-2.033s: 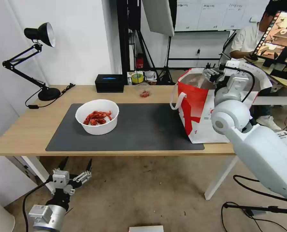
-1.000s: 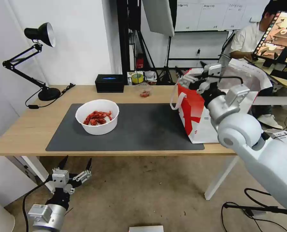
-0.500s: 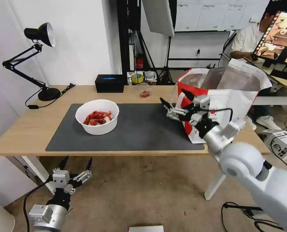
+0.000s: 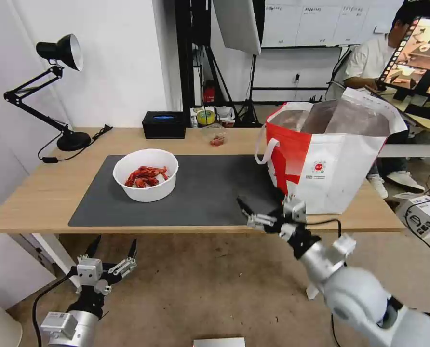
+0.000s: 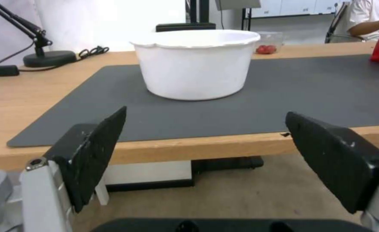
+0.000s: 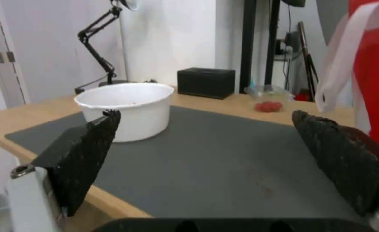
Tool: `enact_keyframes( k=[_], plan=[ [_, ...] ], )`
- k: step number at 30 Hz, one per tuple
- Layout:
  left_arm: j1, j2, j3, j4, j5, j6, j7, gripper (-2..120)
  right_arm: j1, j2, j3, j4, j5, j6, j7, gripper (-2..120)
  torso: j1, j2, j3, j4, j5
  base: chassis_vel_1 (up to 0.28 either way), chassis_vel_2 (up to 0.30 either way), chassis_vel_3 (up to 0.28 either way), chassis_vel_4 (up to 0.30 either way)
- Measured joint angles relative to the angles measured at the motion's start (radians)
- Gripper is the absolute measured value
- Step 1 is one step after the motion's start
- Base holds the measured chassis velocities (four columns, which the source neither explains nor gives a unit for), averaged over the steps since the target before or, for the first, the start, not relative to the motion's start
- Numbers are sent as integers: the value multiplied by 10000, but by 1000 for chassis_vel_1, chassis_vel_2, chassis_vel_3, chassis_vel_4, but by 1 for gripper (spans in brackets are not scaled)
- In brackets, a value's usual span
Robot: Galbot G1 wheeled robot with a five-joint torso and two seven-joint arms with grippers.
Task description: Pick up the trash from the table and place it into the takeout bag.
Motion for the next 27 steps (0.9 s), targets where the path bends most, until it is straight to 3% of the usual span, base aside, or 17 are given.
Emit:
enact_keyframes(
  k=[27],
  plan=[
    [99,-186,-104,32,204,-36,6,100,-795,398,145,-271,-1156,359,780,100,1,0,1,1,0,0,0,0,0]
  ],
)
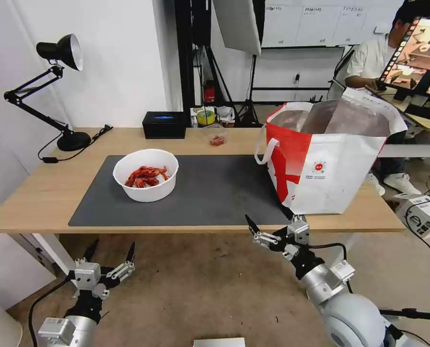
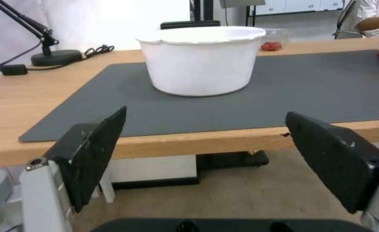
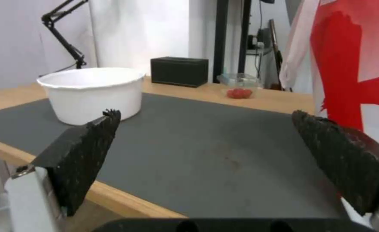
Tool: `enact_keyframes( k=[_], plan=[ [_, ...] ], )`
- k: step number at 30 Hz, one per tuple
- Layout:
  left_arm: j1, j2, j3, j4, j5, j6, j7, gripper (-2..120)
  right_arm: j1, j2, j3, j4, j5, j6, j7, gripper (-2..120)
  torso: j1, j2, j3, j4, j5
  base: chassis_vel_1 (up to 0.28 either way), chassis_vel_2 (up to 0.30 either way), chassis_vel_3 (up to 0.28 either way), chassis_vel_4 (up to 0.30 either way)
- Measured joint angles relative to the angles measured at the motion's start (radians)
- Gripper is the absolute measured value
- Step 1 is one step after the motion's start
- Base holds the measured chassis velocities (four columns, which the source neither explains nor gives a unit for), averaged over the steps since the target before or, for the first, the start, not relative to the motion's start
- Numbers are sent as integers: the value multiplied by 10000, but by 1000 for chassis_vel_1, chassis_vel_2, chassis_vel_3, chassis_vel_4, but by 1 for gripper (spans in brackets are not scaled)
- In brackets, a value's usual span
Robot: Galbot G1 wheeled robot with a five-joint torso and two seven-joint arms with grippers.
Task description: Pick up the trash from the table and place it into the takeout bag.
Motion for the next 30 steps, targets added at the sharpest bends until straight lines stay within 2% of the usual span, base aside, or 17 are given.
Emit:
enact_keyframes(
  k=[6,30],
  plan=[
    [15,-30,19,12,44,18,-6,100,-65,27,1,-54,-255,-330,448,100,0,0,1,0,0,0,0,0,0],
    [-172,112,8,257,-89,64,-22,100,-152,123,-12,-313,-191,-688,778,100,0,0,1,1,-1,0,0,0,0]
  ],
)
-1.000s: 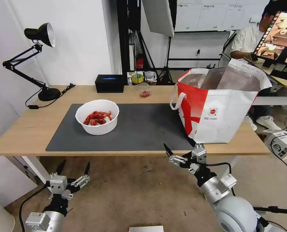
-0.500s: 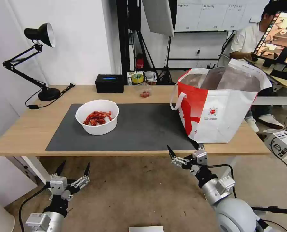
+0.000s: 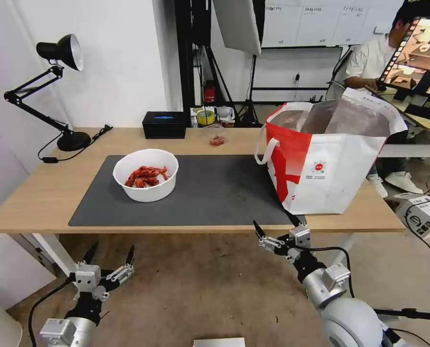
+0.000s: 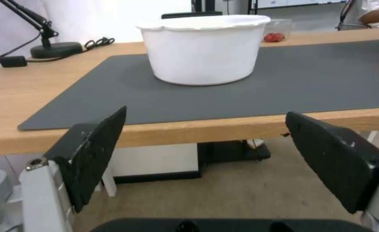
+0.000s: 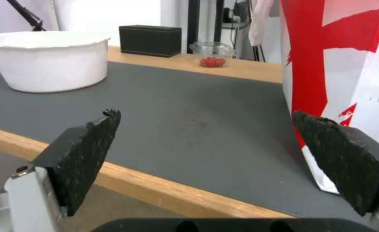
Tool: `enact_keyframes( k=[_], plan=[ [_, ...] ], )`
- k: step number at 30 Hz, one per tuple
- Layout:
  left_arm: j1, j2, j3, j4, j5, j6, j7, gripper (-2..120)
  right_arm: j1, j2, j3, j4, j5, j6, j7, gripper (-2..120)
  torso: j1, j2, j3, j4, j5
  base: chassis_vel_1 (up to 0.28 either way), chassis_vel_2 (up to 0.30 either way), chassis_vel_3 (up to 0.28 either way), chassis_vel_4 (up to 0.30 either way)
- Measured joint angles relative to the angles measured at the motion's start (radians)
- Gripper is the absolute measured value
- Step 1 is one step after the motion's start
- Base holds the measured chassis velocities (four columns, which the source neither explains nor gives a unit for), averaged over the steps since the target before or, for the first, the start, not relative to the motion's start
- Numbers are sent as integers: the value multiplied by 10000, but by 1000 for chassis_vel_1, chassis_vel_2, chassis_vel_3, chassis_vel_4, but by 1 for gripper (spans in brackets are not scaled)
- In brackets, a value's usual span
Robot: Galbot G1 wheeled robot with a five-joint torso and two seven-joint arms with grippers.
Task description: Pick up the trash from the table and place it into the takeout bag.
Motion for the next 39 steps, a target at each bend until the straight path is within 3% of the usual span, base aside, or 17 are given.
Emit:
enact_keyframes(
  k=[6,8,9,12,13,16,17,19,24,26,31,36,39],
  plan=[
    [-519,675,-523,-204,-887,554,-421,100,0,1,-1,0,4,0,0,100,0,0,0,-1,-1,0,0,0,0],
    [-884,1576,-1218,-589,-2225,1220,-831,100,2,1,-1,0,6,0,0,100,0,0,0,-2,-2,0,0,0,0],
    [-884,1576,-1218,-589,-2225,1220,-831,100,2,1,-1,0,6,0,0,100,0,0,0,-2,-2,0,0,0,0],
    [-1244,2777,-2282,-1176,-4403,2261,-1483,100,4,1,-1,0,9,0,-1,100,0,0,0,1,2,0,0,0,0],
    [-1244,2777,-2282,-1176,-4403,2261,-1483,100,4,1,-1,0,9,0,-1,100,0,0,0,1,2,0,0,0,0],
    [-2107,4220,-2591,-1146,-6315,3054,-2076,100,3,-1,-2,0,11,0,-2,100,1,0,0,-3,-1,0,0,0,0],
    [-2107,4220,-2591,-1146,-6315,3054,-2076,100,3,-1,-2,0,11,0,-2,100,1,0,0,-3,-1,0,0,0,0],
    [-2922,4967,-2214,-755,-7290,3423,-2345,100,4,-1,-2,1,12,0,-4,100,1,0,0,-2,1,0,0,0,0],
    [-4084,5645,-1316,-151,-8260,3880,-2539,100,4,-1,-2,2,12,0,-6,100,1,0,0,-1,-2,0,0,0,0],
    [-5730,6091,-12,708,-9172,4475,-2702,100,5,-1,-2,5,13,0,-9,100,2,-1,1,-2,-2,0,0,0,0],
    [-7888,6258,1393,1933,-10095,5490,-2716,100,4,-1,-1,6,13,1,-12,100,1,-1,1,-2,0,0,0,0,0],
    [-8997,6263,2248,2718,-10367,5977,-2616,100,5,-1,-1,6,13,3,-13,100,2,0,1,-2,1,0,0,0,0],
    [-10069,6170,3239,3435,-10477,6247,-2564,100,4,-2,-2,6,13,4,-13,100,2,-1,1,-1,1,0,0,0,0]
  ],
)
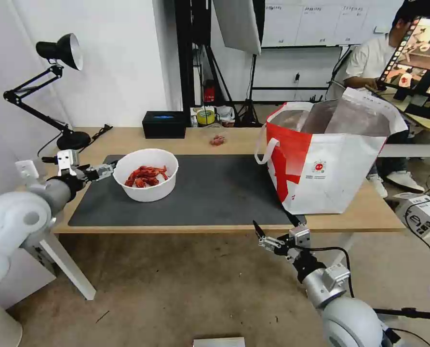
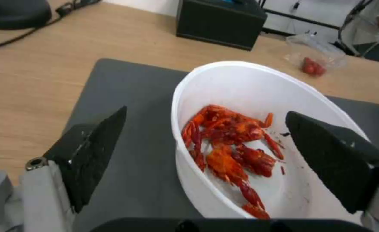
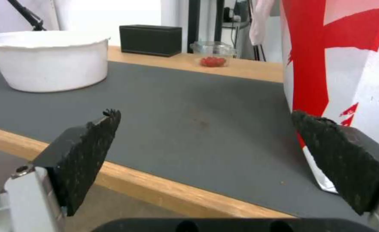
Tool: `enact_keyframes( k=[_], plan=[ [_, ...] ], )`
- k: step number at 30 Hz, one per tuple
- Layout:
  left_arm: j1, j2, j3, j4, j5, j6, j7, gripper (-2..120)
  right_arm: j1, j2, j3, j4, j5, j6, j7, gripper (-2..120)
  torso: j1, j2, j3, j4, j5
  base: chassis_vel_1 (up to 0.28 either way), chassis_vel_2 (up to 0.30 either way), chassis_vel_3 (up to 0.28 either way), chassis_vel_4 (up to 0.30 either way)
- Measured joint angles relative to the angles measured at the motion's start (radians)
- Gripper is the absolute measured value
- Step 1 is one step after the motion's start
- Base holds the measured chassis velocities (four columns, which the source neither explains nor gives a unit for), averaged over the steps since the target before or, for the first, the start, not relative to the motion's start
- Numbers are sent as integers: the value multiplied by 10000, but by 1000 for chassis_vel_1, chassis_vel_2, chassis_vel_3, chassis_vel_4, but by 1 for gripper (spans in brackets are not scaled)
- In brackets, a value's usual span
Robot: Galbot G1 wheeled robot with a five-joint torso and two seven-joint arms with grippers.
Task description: Pick up the trash from the table and place it into the takeout bag.
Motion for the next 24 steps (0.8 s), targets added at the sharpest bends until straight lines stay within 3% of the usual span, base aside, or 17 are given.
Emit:
enact_keyframes(
  k=[7,10,24],
  plan=[
    [-1073,-239,1059,639,12,185,-14,100,0,0,0,1,0,2,-1,100,-1,1,-1,0,1,0,0,0,0],
    [-1890,-519,1972,1402,346,248,-22,100,0,0,1,0,0,4,0,100,0,0,0,-1,2,0,0,0,0],
    [-3004,-1282,3052,2768,440,504,-464,100,0,0,0,1,0,6,-1,100,-1,2,-1,0,1,0,0,0,0]
  ],
)
